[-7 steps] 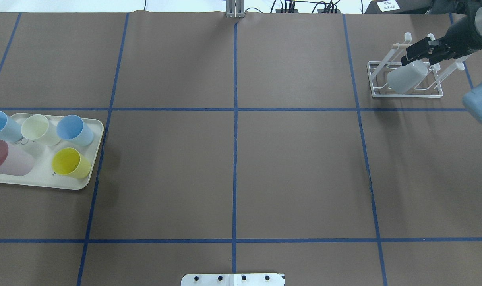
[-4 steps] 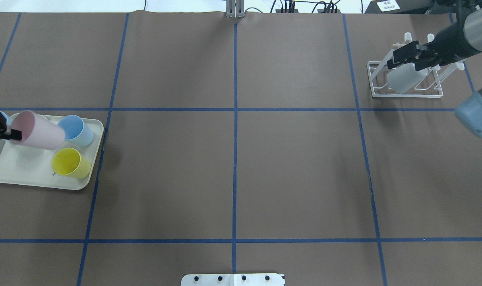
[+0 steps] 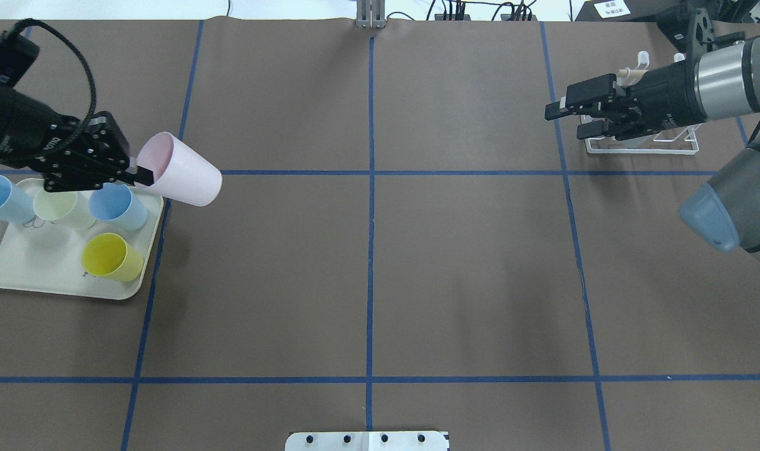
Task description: Transfer IKEA cup to right arm and place on rack
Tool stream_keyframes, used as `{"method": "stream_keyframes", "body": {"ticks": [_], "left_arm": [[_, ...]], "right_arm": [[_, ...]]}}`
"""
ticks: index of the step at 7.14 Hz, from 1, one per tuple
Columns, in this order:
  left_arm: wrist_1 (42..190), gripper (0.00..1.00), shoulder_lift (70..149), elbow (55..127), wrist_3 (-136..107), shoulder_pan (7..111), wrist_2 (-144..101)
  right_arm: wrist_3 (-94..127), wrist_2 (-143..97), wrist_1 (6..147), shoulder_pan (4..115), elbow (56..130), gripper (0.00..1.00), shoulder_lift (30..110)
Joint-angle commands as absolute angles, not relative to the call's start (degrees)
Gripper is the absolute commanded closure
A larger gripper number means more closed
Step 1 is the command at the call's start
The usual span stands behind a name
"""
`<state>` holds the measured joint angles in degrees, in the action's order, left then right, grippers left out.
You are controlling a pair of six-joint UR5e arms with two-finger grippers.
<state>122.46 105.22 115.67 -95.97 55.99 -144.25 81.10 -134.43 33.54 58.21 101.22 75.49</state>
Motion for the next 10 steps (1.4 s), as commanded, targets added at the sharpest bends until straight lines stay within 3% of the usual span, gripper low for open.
{"method": "stream_keyframes", "body": {"ticks": [1, 3, 5, 8, 10], "left_arm": [[124.35, 1.00, 115.80, 114.79, -113.89, 49.16, -144.23], [132.32, 1.00, 117.50, 113.48, -124.24, 48.78, -143.97], [137.10, 1.00, 121.54, 107.51, -127.22, 48.78, -143.35], [166.36, 1.00, 121.47, 103.47, -154.78, 47.03, -130.40], [176.89, 1.00, 120.68, 101.78, -165.01, 46.93, -126.06]], "right_arm": [[89.06, -138.16, 22.74, 57.57, 101.69, 0.11, 73.75], [104.88, -136.77, 14.79, 57.39, 101.43, 0.12, 68.23], [116.29, -130.39, 7.00, 53.90, 101.43, 0.13, 65.14], [121.82, -118.85, -2.63, 45.72, 101.34, 0.15, 64.43], [122.16, -118.21, -2.81, 45.09, 101.16, 0.15, 62.24]]}}
